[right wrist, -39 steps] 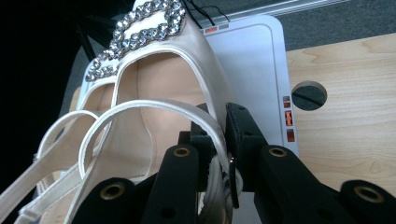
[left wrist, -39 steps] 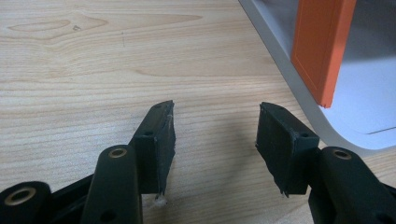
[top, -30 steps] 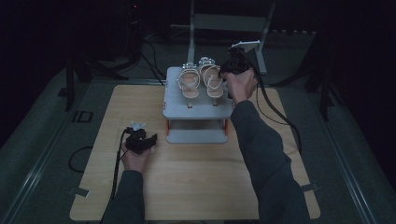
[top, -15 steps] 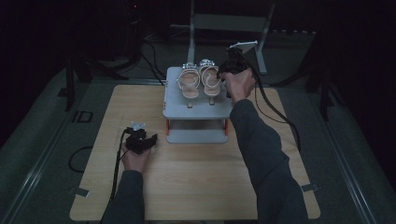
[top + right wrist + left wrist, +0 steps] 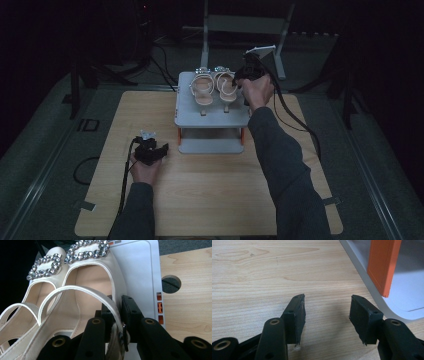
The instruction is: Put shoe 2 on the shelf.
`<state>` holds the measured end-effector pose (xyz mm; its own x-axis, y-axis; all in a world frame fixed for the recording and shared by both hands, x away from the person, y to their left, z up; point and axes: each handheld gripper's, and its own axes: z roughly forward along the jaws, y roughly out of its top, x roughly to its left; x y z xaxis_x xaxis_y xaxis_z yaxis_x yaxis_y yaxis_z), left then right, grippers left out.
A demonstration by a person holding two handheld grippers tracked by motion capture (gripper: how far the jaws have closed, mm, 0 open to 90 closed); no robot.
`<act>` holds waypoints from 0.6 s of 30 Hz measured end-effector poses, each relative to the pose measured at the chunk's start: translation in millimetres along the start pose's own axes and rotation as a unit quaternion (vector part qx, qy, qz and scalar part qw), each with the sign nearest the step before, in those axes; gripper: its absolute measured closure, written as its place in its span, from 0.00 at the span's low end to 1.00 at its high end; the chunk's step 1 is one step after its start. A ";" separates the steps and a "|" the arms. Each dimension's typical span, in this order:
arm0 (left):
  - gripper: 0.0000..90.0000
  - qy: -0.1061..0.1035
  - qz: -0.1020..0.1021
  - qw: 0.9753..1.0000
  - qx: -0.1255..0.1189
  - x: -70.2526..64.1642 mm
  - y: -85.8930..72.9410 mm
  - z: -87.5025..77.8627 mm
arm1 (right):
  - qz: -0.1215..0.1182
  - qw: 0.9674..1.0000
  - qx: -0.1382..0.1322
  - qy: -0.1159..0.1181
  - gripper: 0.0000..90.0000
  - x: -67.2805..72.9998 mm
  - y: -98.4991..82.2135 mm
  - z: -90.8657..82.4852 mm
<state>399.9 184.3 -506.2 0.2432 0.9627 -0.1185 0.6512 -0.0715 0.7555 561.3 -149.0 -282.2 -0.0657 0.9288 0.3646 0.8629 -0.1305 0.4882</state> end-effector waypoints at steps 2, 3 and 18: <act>0.52 0.000 0.000 1.000 0.000 0.0 0.0 0.0 | -0.001 1.000 -0.001 0.001 0.90 -0.9 -0.3 0.6; 0.52 0.000 0.000 1.000 0.000 -0.1 0.0 0.0 | -0.003 1.000 0.000 0.000 0.89 -1.1 -0.4 0.9; 0.52 0.001 0.000 1.000 0.000 -0.1 0.0 0.0 | -0.025 1.000 0.010 0.007 0.91 -0.1 -0.9 -1.2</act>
<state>400.0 184.2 -506.2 0.2428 0.9629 -0.1175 0.6514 -0.0721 0.7553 560.0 -149.3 -281.8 -0.1154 0.9288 0.3521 0.8681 -0.0780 0.4903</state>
